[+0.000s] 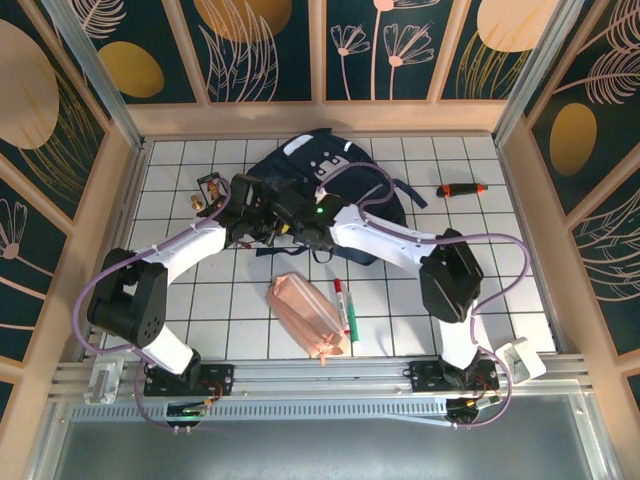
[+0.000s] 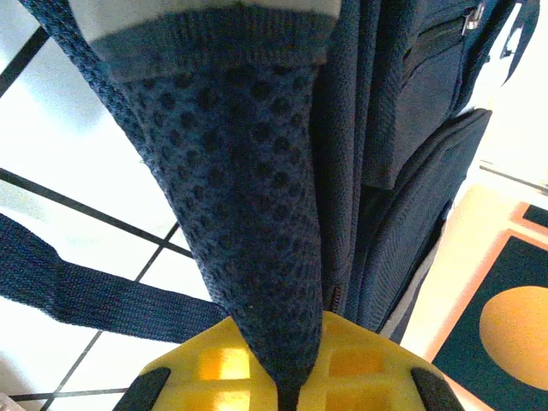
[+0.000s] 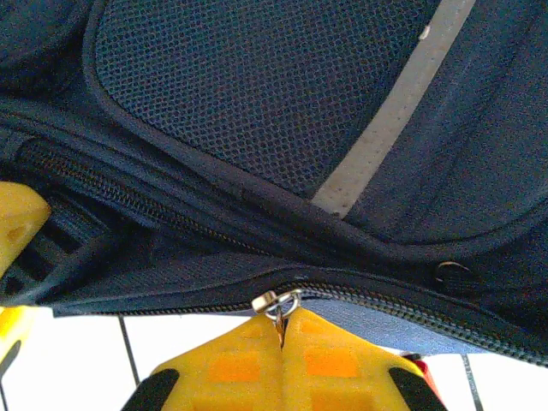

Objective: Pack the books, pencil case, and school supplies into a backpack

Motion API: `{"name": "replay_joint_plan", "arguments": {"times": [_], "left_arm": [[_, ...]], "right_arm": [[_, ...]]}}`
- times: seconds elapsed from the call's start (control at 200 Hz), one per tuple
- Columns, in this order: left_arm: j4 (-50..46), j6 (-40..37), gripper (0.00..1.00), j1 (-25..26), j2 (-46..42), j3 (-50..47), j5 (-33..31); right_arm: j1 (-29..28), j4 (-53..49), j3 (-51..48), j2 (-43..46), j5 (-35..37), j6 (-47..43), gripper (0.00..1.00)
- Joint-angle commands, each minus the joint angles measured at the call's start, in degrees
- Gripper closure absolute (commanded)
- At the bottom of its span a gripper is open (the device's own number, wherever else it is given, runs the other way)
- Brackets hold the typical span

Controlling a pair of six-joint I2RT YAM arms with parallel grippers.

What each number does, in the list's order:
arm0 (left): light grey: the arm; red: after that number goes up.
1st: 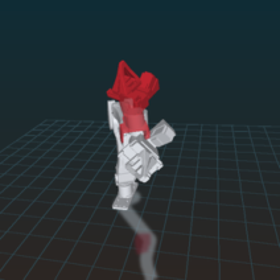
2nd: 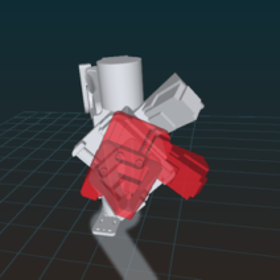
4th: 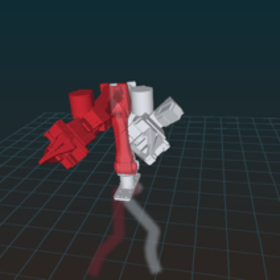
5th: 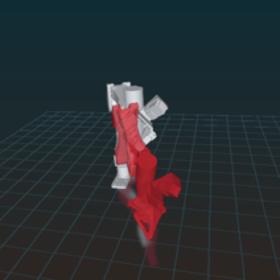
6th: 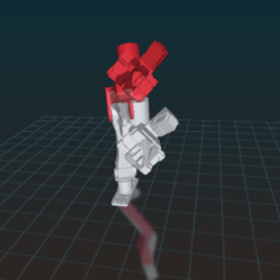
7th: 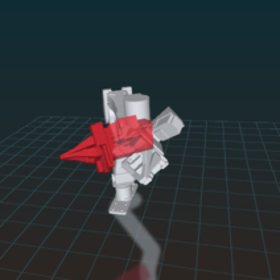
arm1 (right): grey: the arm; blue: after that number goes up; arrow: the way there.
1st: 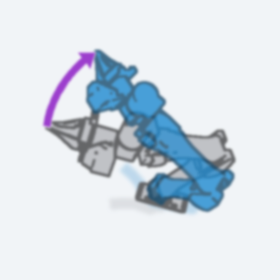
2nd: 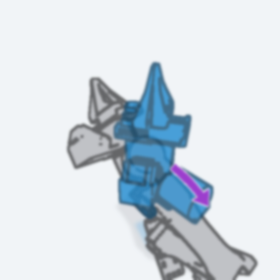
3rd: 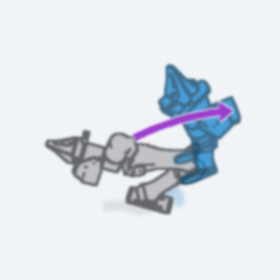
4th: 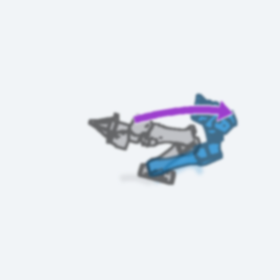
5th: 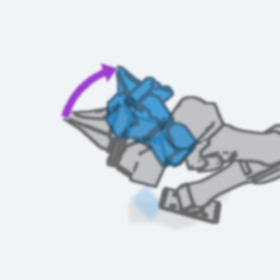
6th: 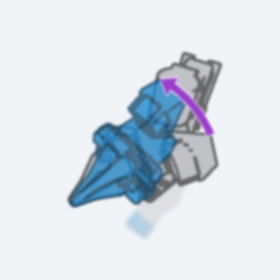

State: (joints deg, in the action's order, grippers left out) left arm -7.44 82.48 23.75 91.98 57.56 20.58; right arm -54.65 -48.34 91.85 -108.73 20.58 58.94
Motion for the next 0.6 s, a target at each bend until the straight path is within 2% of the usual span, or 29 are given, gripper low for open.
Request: {"name": "replay_joint_plan", "arguments": {"times": [0.0, 0.18, 0.41, 0.595], "left_arm": [[2.3, -2.26, 1.0, -1.63, -1.1, -0.91, -0.77], [2.26, -4.46, 1.0, -2.52, -1.85, -1.53, -3.57], [4.94, -5.9, 1.0, -4.54, -1.25, -5.09, -4.89], [3.23, -12.21, 1.0, -5.81, 1.58, -2.2, -5.71]], "right_arm": [[2.15, 2.87, -5.95, 5.28, -0.75, -2.23, 1.0], [2.87, 3.73, -10.31, 9.34, 0.23, -3.39, 1.0], [5.23, 6.48, -18.56, 14.86, -3.05, -5.25, 1.0], [7.23, 7.69, -26.6, 19.83, -2.18, -6.36, 1.0]]}}
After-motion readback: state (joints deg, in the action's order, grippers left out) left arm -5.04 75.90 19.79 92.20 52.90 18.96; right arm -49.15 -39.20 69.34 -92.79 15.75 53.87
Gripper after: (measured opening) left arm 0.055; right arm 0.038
